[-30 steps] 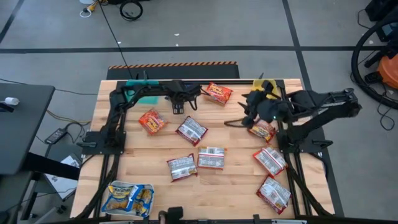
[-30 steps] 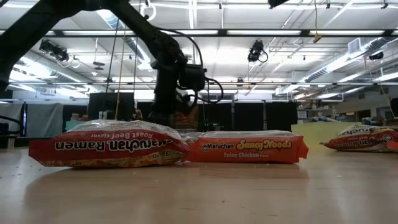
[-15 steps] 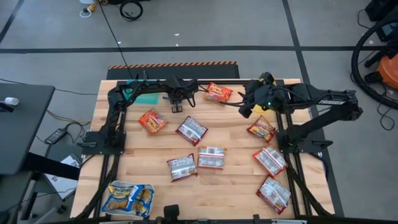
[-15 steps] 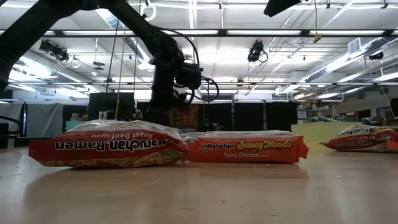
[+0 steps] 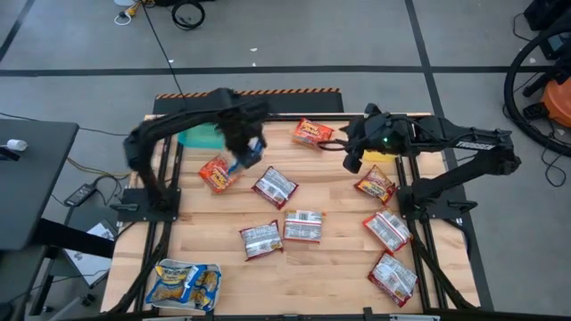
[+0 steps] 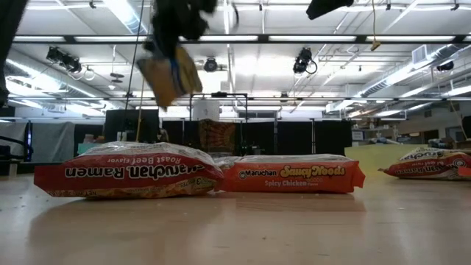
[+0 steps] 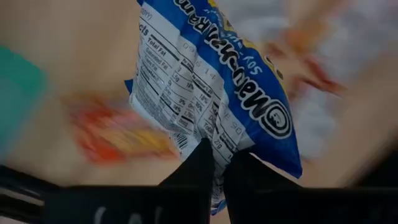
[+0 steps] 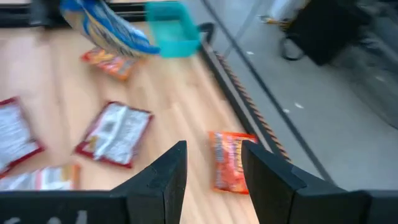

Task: Sort Maruchan noodles
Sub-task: Put the blue noodle pack into the white bin

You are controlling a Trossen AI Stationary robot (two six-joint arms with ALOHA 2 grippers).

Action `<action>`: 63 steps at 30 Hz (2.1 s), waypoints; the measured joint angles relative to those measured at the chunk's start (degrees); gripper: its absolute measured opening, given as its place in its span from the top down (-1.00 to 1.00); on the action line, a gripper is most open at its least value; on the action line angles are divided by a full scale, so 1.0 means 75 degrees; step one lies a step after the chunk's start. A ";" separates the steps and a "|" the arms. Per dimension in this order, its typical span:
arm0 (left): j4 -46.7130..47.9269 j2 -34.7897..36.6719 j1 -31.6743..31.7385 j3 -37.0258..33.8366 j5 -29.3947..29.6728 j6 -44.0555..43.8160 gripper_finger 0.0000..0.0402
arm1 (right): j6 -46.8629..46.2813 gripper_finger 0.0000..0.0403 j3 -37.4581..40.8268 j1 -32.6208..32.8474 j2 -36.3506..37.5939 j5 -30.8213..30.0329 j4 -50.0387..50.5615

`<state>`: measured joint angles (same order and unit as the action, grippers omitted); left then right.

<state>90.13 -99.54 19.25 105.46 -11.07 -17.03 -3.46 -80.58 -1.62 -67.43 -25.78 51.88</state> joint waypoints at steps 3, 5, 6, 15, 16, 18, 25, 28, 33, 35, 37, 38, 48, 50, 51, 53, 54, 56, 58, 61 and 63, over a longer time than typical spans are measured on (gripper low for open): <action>-0.0058 0.1102 -0.0909 -0.0333 -0.1378 -0.1663 0.92 | 0.0235 0.22 0.0000 -0.0004 -0.0001 0.0555 -0.0007; 0.0012 0.1683 -0.1767 -0.0379 -0.1636 -0.2909 0.91 | 0.0390 0.22 0.0000 0.0007 -0.0001 0.0669 -0.0104; -0.0027 0.1911 -0.2264 -0.0380 -0.1524 -0.3599 0.91 | 0.0498 0.22 0.0000 0.0049 -0.0001 0.0684 -0.0150; -0.0096 0.2724 -0.6406 -0.0389 -0.0729 -0.9926 0.90 | 0.1055 0.22 0.0000 0.0642 -0.0001 0.1413 -0.0908; -0.0081 0.2727 -0.6767 -0.0392 -0.0503 -1.0326 0.90 | 0.0981 0.22 0.0000 0.0736 -0.0003 0.1509 -0.0890; -0.0082 0.2725 -0.7398 -0.0394 -0.0086 -1.1098 0.90 | 0.0818 0.22 0.0009 0.0969 -0.0004 0.1656 -0.0841; -0.0604 0.2764 -0.8884 -0.1251 -0.0215 -1.2851 0.90 | -0.0082 0.22 0.0587 0.2031 0.0028 0.1658 -0.0766; -0.1844 0.3036 -0.9329 -0.2047 -0.0095 -1.3137 0.90 | -0.0744 0.22 0.0943 0.2566 0.0028 0.1632 -0.0859; -0.3402 0.3260 -0.9830 -0.3327 -0.0280 -1.3896 0.91 | -0.1872 0.22 0.1771 0.3794 0.0028 0.1485 -0.1449; -0.3850 0.3272 -0.9989 -0.3740 -0.0463 -1.4118 0.91 | -0.2551 0.22 0.2221 0.4366 0.0028 0.1296 -0.1998; -0.4108 0.3275 -1.0115 -0.4182 -0.0645 -1.4339 0.91 | -0.3299 0.22 0.2725 0.4946 0.0028 0.1020 -0.2836; -0.4262 0.3275 -1.0162 -0.4396 -0.0643 -1.4449 0.91 | -0.3660 0.22 0.2991 0.5211 0.0028 0.0857 -0.3354; -0.6402 0.3278 -1.0308 -0.6346 -0.0150 -1.4797 0.91 | -0.6251 0.22 0.4599 0.7089 -0.0381 -0.0586 -0.6905; -0.7473 0.3275 -1.0251 -0.6635 0.0328 -1.4767 0.91 | -0.6579 0.22 0.4599 0.7249 -0.0542 -0.0784 -0.6940; -0.7879 0.3275 -1.0208 -0.6720 0.0643 -1.4688 0.91 | -0.6706 0.22 0.4599 0.7301 -0.0629 -0.0876 -0.6979; -0.8236 0.3277 -1.0130 -0.6756 0.1281 -1.4463 0.91 | -0.6874 0.22 0.4601 0.7362 -0.0771 -0.1023 -0.7005; -0.8240 0.3281 -1.0092 -0.6756 0.1478 -1.4322 0.91 | -0.6929 0.22 0.4602 0.7366 -0.0843 -0.1039 -0.7062; -0.7958 0.3281 -1.0025 -0.6754 0.1471 -1.4205 0.91 | -0.6947 0.22 0.4602 0.7345 -0.0949 -0.1042 -0.7100; -0.7539 0.3281 -1.0041 -0.6757 0.1198 -1.4232 0.91 | -0.6941 0.22 0.4602 0.7256 -0.1048 -0.1043 -0.7145; -0.7384 0.3307 -1.0064 -0.6893 0.1029 -1.4361 0.90 | -0.6895 0.22 0.4602 0.7099 -0.1112 -0.1039 -0.7146; -0.7387 0.3343 -1.0064 -0.7000 0.1148 -1.4389 0.90 | -0.6789 0.22 0.4600 0.6985 -0.1118 -0.1041 -0.7139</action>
<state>34.73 -74.47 -56.23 52.96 -2.46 -124.95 -54.38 -46.08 50.77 -75.81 -33.58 -1.66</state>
